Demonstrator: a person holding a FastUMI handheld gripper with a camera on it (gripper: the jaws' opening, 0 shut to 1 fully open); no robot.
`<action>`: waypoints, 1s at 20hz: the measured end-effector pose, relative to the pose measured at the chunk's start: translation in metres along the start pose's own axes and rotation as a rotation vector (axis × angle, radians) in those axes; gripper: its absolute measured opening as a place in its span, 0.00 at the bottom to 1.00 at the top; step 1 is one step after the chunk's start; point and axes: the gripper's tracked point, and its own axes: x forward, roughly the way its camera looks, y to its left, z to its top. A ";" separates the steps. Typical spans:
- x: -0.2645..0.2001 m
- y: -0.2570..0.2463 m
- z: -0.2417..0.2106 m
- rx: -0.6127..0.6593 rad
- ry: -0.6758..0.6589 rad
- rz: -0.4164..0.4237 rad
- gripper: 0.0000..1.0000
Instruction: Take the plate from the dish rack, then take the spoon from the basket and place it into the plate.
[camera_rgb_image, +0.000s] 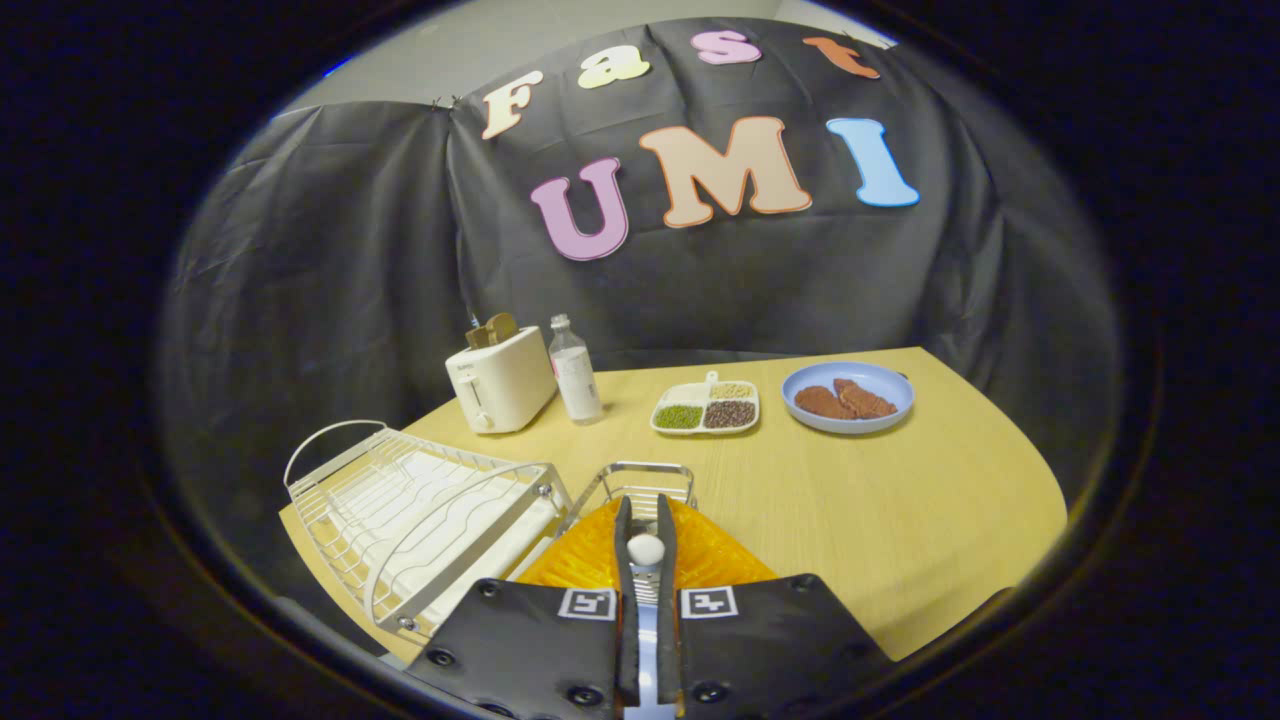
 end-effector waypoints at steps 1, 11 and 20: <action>-0.002 0.000 0.008 0.000 -0.007 -0.002 0.09; -0.052 0.005 0.051 -0.009 -0.055 -0.085 0.09; -0.113 0.022 0.058 0.016 -0.105 -0.155 0.09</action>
